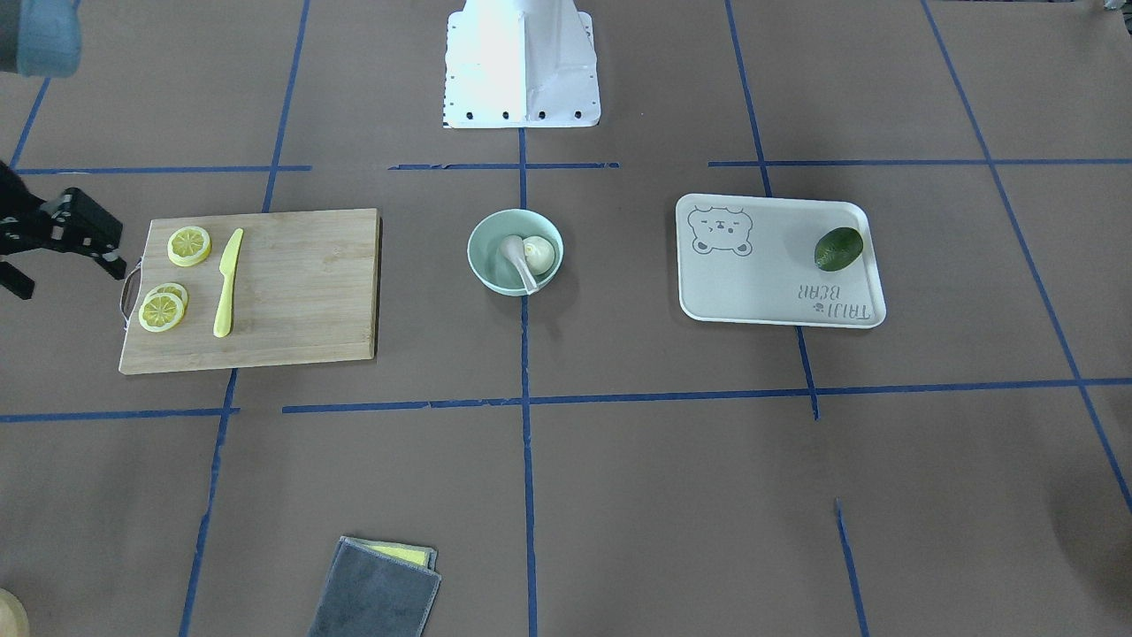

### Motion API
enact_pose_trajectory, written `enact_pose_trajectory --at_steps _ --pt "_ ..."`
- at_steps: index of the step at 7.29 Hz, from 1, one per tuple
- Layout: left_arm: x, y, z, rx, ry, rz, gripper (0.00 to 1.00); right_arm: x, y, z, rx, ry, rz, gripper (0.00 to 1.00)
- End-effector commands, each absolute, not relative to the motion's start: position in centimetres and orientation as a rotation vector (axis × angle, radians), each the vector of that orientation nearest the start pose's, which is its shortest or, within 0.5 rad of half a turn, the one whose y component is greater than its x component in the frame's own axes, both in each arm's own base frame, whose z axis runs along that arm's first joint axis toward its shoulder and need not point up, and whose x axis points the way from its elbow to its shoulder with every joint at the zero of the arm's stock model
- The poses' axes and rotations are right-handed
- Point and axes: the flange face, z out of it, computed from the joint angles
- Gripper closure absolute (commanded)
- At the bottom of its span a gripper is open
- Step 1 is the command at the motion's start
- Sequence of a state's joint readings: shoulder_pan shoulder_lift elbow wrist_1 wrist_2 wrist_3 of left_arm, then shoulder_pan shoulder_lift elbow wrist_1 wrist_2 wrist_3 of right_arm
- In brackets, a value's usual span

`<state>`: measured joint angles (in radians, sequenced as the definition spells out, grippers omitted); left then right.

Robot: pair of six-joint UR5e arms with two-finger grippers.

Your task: Put spoon and bun in bowl

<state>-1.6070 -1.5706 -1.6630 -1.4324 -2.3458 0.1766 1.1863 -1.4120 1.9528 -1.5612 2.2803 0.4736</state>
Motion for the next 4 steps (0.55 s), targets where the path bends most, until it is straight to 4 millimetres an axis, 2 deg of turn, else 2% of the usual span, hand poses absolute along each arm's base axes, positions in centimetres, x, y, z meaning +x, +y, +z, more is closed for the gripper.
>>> enact_pose_trajectory --at_steps 1,4 --pt "-8.0 -47.2 63.9 0.059 0.781 0.117 0.0 -5.8 -50.2 46.4 0.165 -0.844 -0.113 0.0" --pt "-8.0 -47.4 63.7 0.064 0.779 0.119 0.0 2.6 -49.7 55.4 0.145 -0.852 -0.113 0.0"
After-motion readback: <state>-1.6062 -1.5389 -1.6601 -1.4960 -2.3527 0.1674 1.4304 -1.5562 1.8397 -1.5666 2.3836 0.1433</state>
